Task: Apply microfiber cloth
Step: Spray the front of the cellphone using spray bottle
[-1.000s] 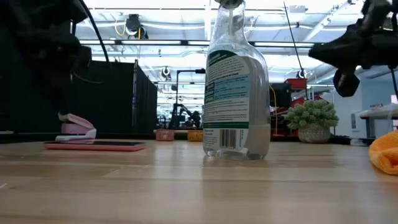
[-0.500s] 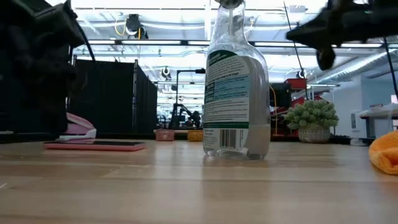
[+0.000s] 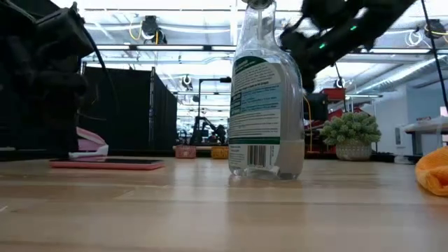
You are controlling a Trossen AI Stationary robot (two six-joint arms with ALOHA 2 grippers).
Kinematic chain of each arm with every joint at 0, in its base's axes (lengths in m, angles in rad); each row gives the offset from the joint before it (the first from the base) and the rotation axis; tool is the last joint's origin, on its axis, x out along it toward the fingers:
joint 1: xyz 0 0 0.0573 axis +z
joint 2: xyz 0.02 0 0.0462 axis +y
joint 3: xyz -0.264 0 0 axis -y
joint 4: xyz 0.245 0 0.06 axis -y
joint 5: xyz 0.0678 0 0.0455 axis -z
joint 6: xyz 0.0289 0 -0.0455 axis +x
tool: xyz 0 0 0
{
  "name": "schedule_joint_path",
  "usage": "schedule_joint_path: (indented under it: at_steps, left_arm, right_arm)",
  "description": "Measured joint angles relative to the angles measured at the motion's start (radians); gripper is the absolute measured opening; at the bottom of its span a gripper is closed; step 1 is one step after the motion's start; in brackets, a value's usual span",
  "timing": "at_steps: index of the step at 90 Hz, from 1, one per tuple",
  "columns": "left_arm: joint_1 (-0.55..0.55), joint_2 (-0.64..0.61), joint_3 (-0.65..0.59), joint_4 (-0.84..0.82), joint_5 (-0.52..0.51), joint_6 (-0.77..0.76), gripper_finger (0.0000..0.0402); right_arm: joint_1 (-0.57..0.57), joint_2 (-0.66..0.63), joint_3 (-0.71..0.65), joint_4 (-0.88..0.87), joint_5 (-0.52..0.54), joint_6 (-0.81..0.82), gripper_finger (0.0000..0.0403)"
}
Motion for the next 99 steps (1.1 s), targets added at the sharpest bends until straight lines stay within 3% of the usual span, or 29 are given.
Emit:
schedule_joint_path:
  at_steps: [23, 35, 52, 75, 99]
  left_arm:
    - [0.0, 0.0, 0.0, 0.054, 0.0, 0.03, 0.0206]
    - [0.0, 0.0, 0.0, 0.077, -0.001, 0.046, 0.0206]
    - [0.0, 0.0, 0.0, 0.094, -0.009, 0.054, 0.0206]
    - [0.0, 0.0, 0.0, 0.092, -0.029, 0.073, 0.0206]
    - [0.0, 0.0, 0.0, 0.09, -0.031, 0.072, 0.0206]
  right_arm:
    - [-0.022, 0.236, 0.054, 0.104, -0.048, -0.049, 0.0]
    - [0.012, 0.328, 0.066, 0.241, -0.078, -0.048, 0.0]
    - [0.055, 0.456, 0.123, 0.379, 0.01, -0.007, 0.0]
    - [0.135, 0.577, 0.257, 0.391, -0.02, 0.033, 0.0]
    - [0.222, 0.567, 0.271, 0.26, -0.044, 0.03, 0.0]
